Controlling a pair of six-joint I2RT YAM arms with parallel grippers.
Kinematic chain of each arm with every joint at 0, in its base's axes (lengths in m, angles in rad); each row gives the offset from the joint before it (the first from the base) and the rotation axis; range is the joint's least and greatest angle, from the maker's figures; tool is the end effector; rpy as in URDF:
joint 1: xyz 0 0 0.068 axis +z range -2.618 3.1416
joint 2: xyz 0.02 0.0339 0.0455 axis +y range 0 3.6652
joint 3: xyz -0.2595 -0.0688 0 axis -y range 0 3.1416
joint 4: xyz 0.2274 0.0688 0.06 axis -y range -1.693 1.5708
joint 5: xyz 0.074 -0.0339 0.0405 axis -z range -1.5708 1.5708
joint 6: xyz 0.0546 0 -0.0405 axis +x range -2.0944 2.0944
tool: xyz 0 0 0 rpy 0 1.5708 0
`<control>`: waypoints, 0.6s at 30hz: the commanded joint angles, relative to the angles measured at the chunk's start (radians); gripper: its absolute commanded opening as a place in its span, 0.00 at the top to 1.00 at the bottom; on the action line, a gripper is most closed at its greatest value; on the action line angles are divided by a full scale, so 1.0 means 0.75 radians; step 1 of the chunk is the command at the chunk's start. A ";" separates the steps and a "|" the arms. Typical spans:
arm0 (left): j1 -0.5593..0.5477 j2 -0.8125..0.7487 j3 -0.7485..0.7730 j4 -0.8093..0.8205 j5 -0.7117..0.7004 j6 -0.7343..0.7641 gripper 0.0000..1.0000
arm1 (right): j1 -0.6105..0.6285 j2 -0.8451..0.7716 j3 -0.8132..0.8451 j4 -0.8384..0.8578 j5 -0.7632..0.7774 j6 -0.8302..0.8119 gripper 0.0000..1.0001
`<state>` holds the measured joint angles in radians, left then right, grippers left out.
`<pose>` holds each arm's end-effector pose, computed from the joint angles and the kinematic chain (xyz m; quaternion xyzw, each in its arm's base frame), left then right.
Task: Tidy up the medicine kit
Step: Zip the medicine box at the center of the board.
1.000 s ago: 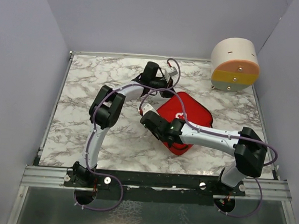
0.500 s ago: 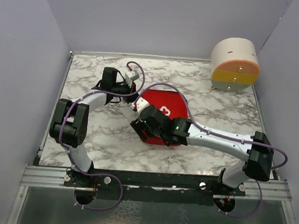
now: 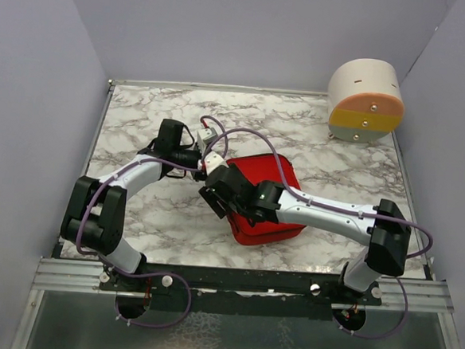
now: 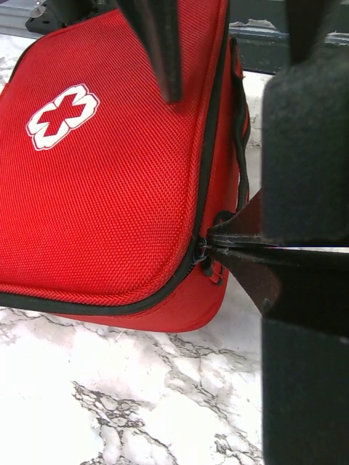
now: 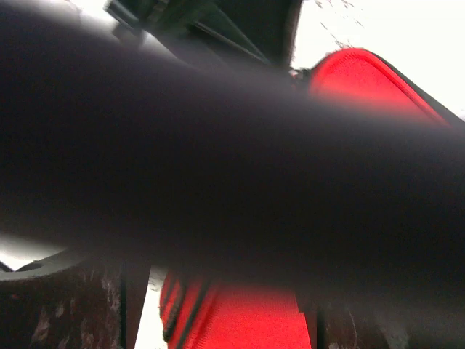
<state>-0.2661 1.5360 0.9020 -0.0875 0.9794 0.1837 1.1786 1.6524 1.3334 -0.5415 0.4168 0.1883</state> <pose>0.2854 -0.1248 0.2175 0.3682 0.7406 -0.4432 0.3456 0.1568 0.3212 0.2638 -0.3726 0.8413 0.0644 0.3863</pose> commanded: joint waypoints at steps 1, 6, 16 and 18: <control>0.001 -0.069 0.027 0.010 0.114 0.040 1.00 | -0.002 0.002 0.011 -0.170 0.235 0.147 0.32; 0.001 -0.072 0.031 0.010 0.128 0.029 1.00 | -0.002 0.012 -0.033 -0.196 0.286 0.193 0.36; 0.001 -0.121 0.026 0.006 0.158 -0.021 1.00 | -0.003 0.142 -0.046 -0.180 0.248 0.133 0.99; 0.001 -0.129 0.021 0.002 0.148 -0.021 1.00 | -0.003 0.145 -0.050 -0.180 0.222 0.130 0.99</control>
<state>-0.2619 1.5303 0.8970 -0.1402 0.9741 0.1871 1.1912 1.7134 1.3239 -0.6331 0.5983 0.2859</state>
